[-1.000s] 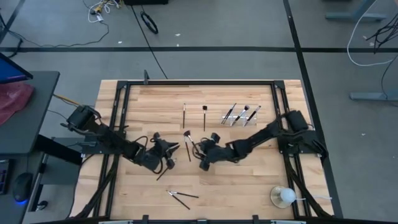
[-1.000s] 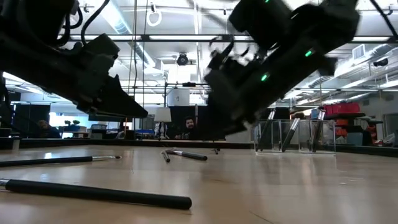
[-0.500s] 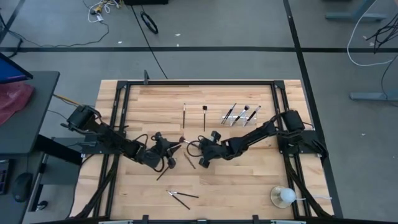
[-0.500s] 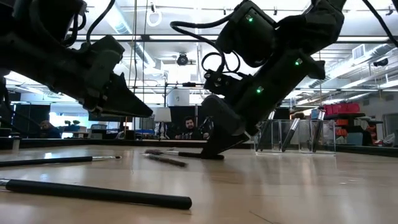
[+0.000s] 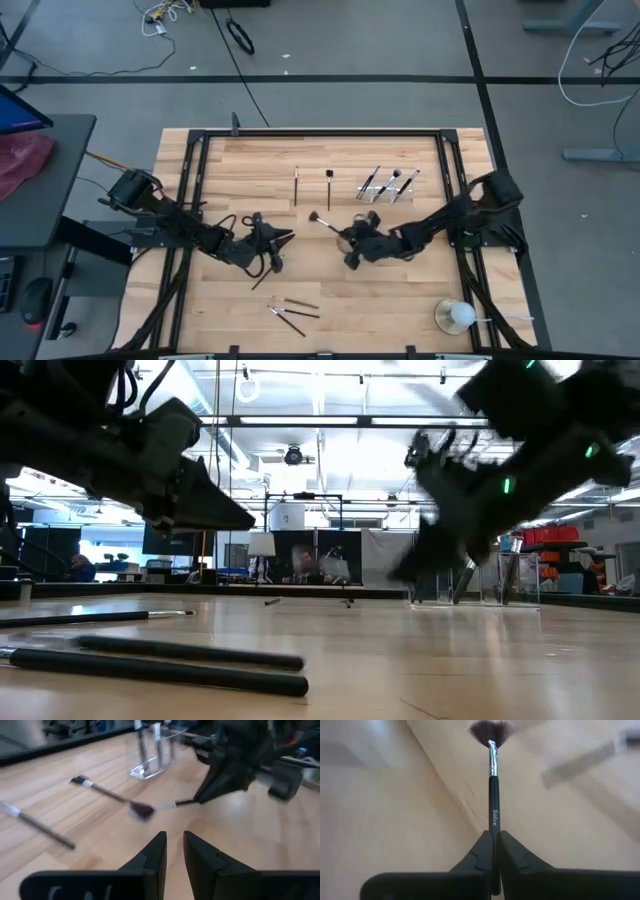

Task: Put items in baskets/containers
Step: Put the black highlighter brush into the transparent organizer

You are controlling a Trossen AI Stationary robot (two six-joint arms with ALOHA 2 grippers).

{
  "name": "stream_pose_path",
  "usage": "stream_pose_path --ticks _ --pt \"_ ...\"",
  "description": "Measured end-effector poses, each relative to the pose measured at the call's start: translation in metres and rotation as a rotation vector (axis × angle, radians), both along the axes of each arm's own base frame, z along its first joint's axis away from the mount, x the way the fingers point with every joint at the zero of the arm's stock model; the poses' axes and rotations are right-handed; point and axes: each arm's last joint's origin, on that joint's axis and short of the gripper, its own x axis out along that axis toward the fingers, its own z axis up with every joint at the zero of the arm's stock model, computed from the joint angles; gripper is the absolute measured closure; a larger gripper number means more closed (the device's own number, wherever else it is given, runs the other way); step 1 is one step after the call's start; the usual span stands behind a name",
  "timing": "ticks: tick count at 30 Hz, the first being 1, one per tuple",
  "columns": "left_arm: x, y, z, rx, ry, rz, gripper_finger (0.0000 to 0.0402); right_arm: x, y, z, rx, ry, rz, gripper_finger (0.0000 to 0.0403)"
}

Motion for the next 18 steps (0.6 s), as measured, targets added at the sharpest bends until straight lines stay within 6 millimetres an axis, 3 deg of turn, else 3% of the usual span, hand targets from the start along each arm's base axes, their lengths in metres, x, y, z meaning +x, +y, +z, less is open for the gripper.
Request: stream_pose_path --ticks 7,12,18 --pt "0.007 0.002 0.011 0.024 -0.066 -0.089 0.0332 -0.011 0.014 0.025 0.002 -0.375 0.119 0.0393" --pt "0.016 0.011 0.018 0.000 -0.109 -0.156 0.0323 -0.011 0.021 0.034 -0.065 -0.445 0.196 0.0393" --pt "0.043 0.013 0.040 0.074 -0.158 -0.270 0.0258 -0.010 0.023 0.040 -0.096 -0.489 0.264 0.0393"
